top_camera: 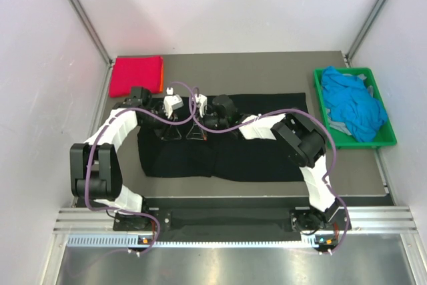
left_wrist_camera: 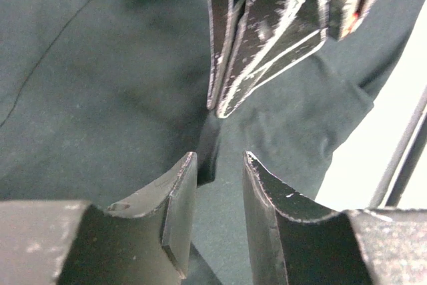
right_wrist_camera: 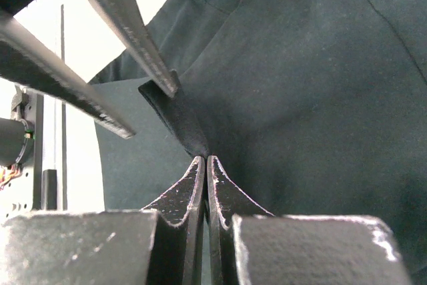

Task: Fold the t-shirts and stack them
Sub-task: Fold the tshirt

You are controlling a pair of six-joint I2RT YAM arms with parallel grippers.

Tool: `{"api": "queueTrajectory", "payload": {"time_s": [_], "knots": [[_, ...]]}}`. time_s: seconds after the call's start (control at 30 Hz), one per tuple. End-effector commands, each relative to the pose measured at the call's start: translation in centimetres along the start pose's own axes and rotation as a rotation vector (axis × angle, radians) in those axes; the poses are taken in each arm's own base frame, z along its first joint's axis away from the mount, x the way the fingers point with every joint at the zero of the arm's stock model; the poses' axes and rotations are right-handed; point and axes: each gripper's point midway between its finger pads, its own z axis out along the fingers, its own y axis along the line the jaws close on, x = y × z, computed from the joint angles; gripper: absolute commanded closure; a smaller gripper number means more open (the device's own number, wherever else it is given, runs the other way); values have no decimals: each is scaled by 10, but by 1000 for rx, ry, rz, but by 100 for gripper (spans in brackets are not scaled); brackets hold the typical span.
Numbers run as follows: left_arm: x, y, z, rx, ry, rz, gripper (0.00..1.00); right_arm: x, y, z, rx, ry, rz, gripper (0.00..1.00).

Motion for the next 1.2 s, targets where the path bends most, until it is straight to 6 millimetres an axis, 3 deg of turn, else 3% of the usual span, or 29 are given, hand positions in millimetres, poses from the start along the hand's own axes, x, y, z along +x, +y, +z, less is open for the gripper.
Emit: {"api": "queueTrajectory", "payload": {"time_s": [0.0, 0.1, 0.3, 0.4, 0.43, 0.47, 0.53, 0.57, 0.6, 0.63, 0.67, 0.7, 0.73, 0.8, 0.83, 0.87, 0.9, 0.97, 1.0, 1.03, 1.1, 1.13, 1.17], "knots": [[1, 7, 2, -18, 26, 51, 62, -23, 0, 2, -36, -60, -47, 100], [2, 12, 9, -30, 36, 62, 62, -22, 0, 3, -39, -59, -43, 100], [-2, 0, 20, 63, -11, 70, 67, -21, -2, 4, -38, -59, -39, 100], [2, 2, 22, 59, 34, 78, 95, -18, -3, 4, -33, -54, -35, 100], [0, 2, 22, 67, 41, 67, 100, -20, -2, 3, -31, -62, -35, 100], [5, -5, 19, 92, 72, 8, 100, -21, -3, 2, -21, -71, -30, 100], [-8, -7, 18, 127, 63, -15, 100, -26, -2, -3, 5, -86, -14, 100], [-13, -8, 19, 129, 51, -25, 100, -24, -3, -5, 24, -67, 5, 96], [-16, -7, 19, 108, 49, -18, 100, -31, -2, -7, 39, -71, 5, 84], [-18, -11, 22, 88, 55, -40, 100, -43, 0, -13, 63, -80, 10, 80], [-25, -1, 26, 28, 33, 1, 100, -41, -9, -17, 145, -59, 45, 79], [-19, -3, 24, -16, 38, 4, 100, -49, -14, -22, 204, -64, 73, 79], [-20, -5, 24, -35, 29, -16, 100, -59, -12, -31, 248, -83, 132, 72], [-26, -4, 20, -93, -30, 8, 100, -53, -17, -43, 331, -69, 186, 66], [-25, 0, 18, -136, -40, -20, 100, -62, -10, -53, 349, -100, 224, 61], [-22, -2, 15, -163, -51, -26, 100, -62, -13, -60, 391, -116, 249, 59], [-28, 5, 13, -211, -79, -21, 100, -48, -14, -67, 428, -101, 308, 58], [-33, 2, 4, -247, -114, -19, 100, -56, -12, -91, 517, -148, 340, 57], [-27, -1, 4, -255, -118, -22, 100, -36, -15, -103, 580, -113, 424, 57], [-29, 4, -1, -308, -136, -26, 100, -42, -9, -120, 615, -143, 459, 57], [-33, 3, -11, -373, -188, -38, 100, -31, -16, -158, 782, -202, 611, 57], [-41, 6, -16, -407, -236, -50, 100, -4, -19, -180, 888, -145, 694, 57], [-43, 6, -21, -431, -257, -55, 100, 9, -27, -203, 1006, -158, 743, 57]]}}
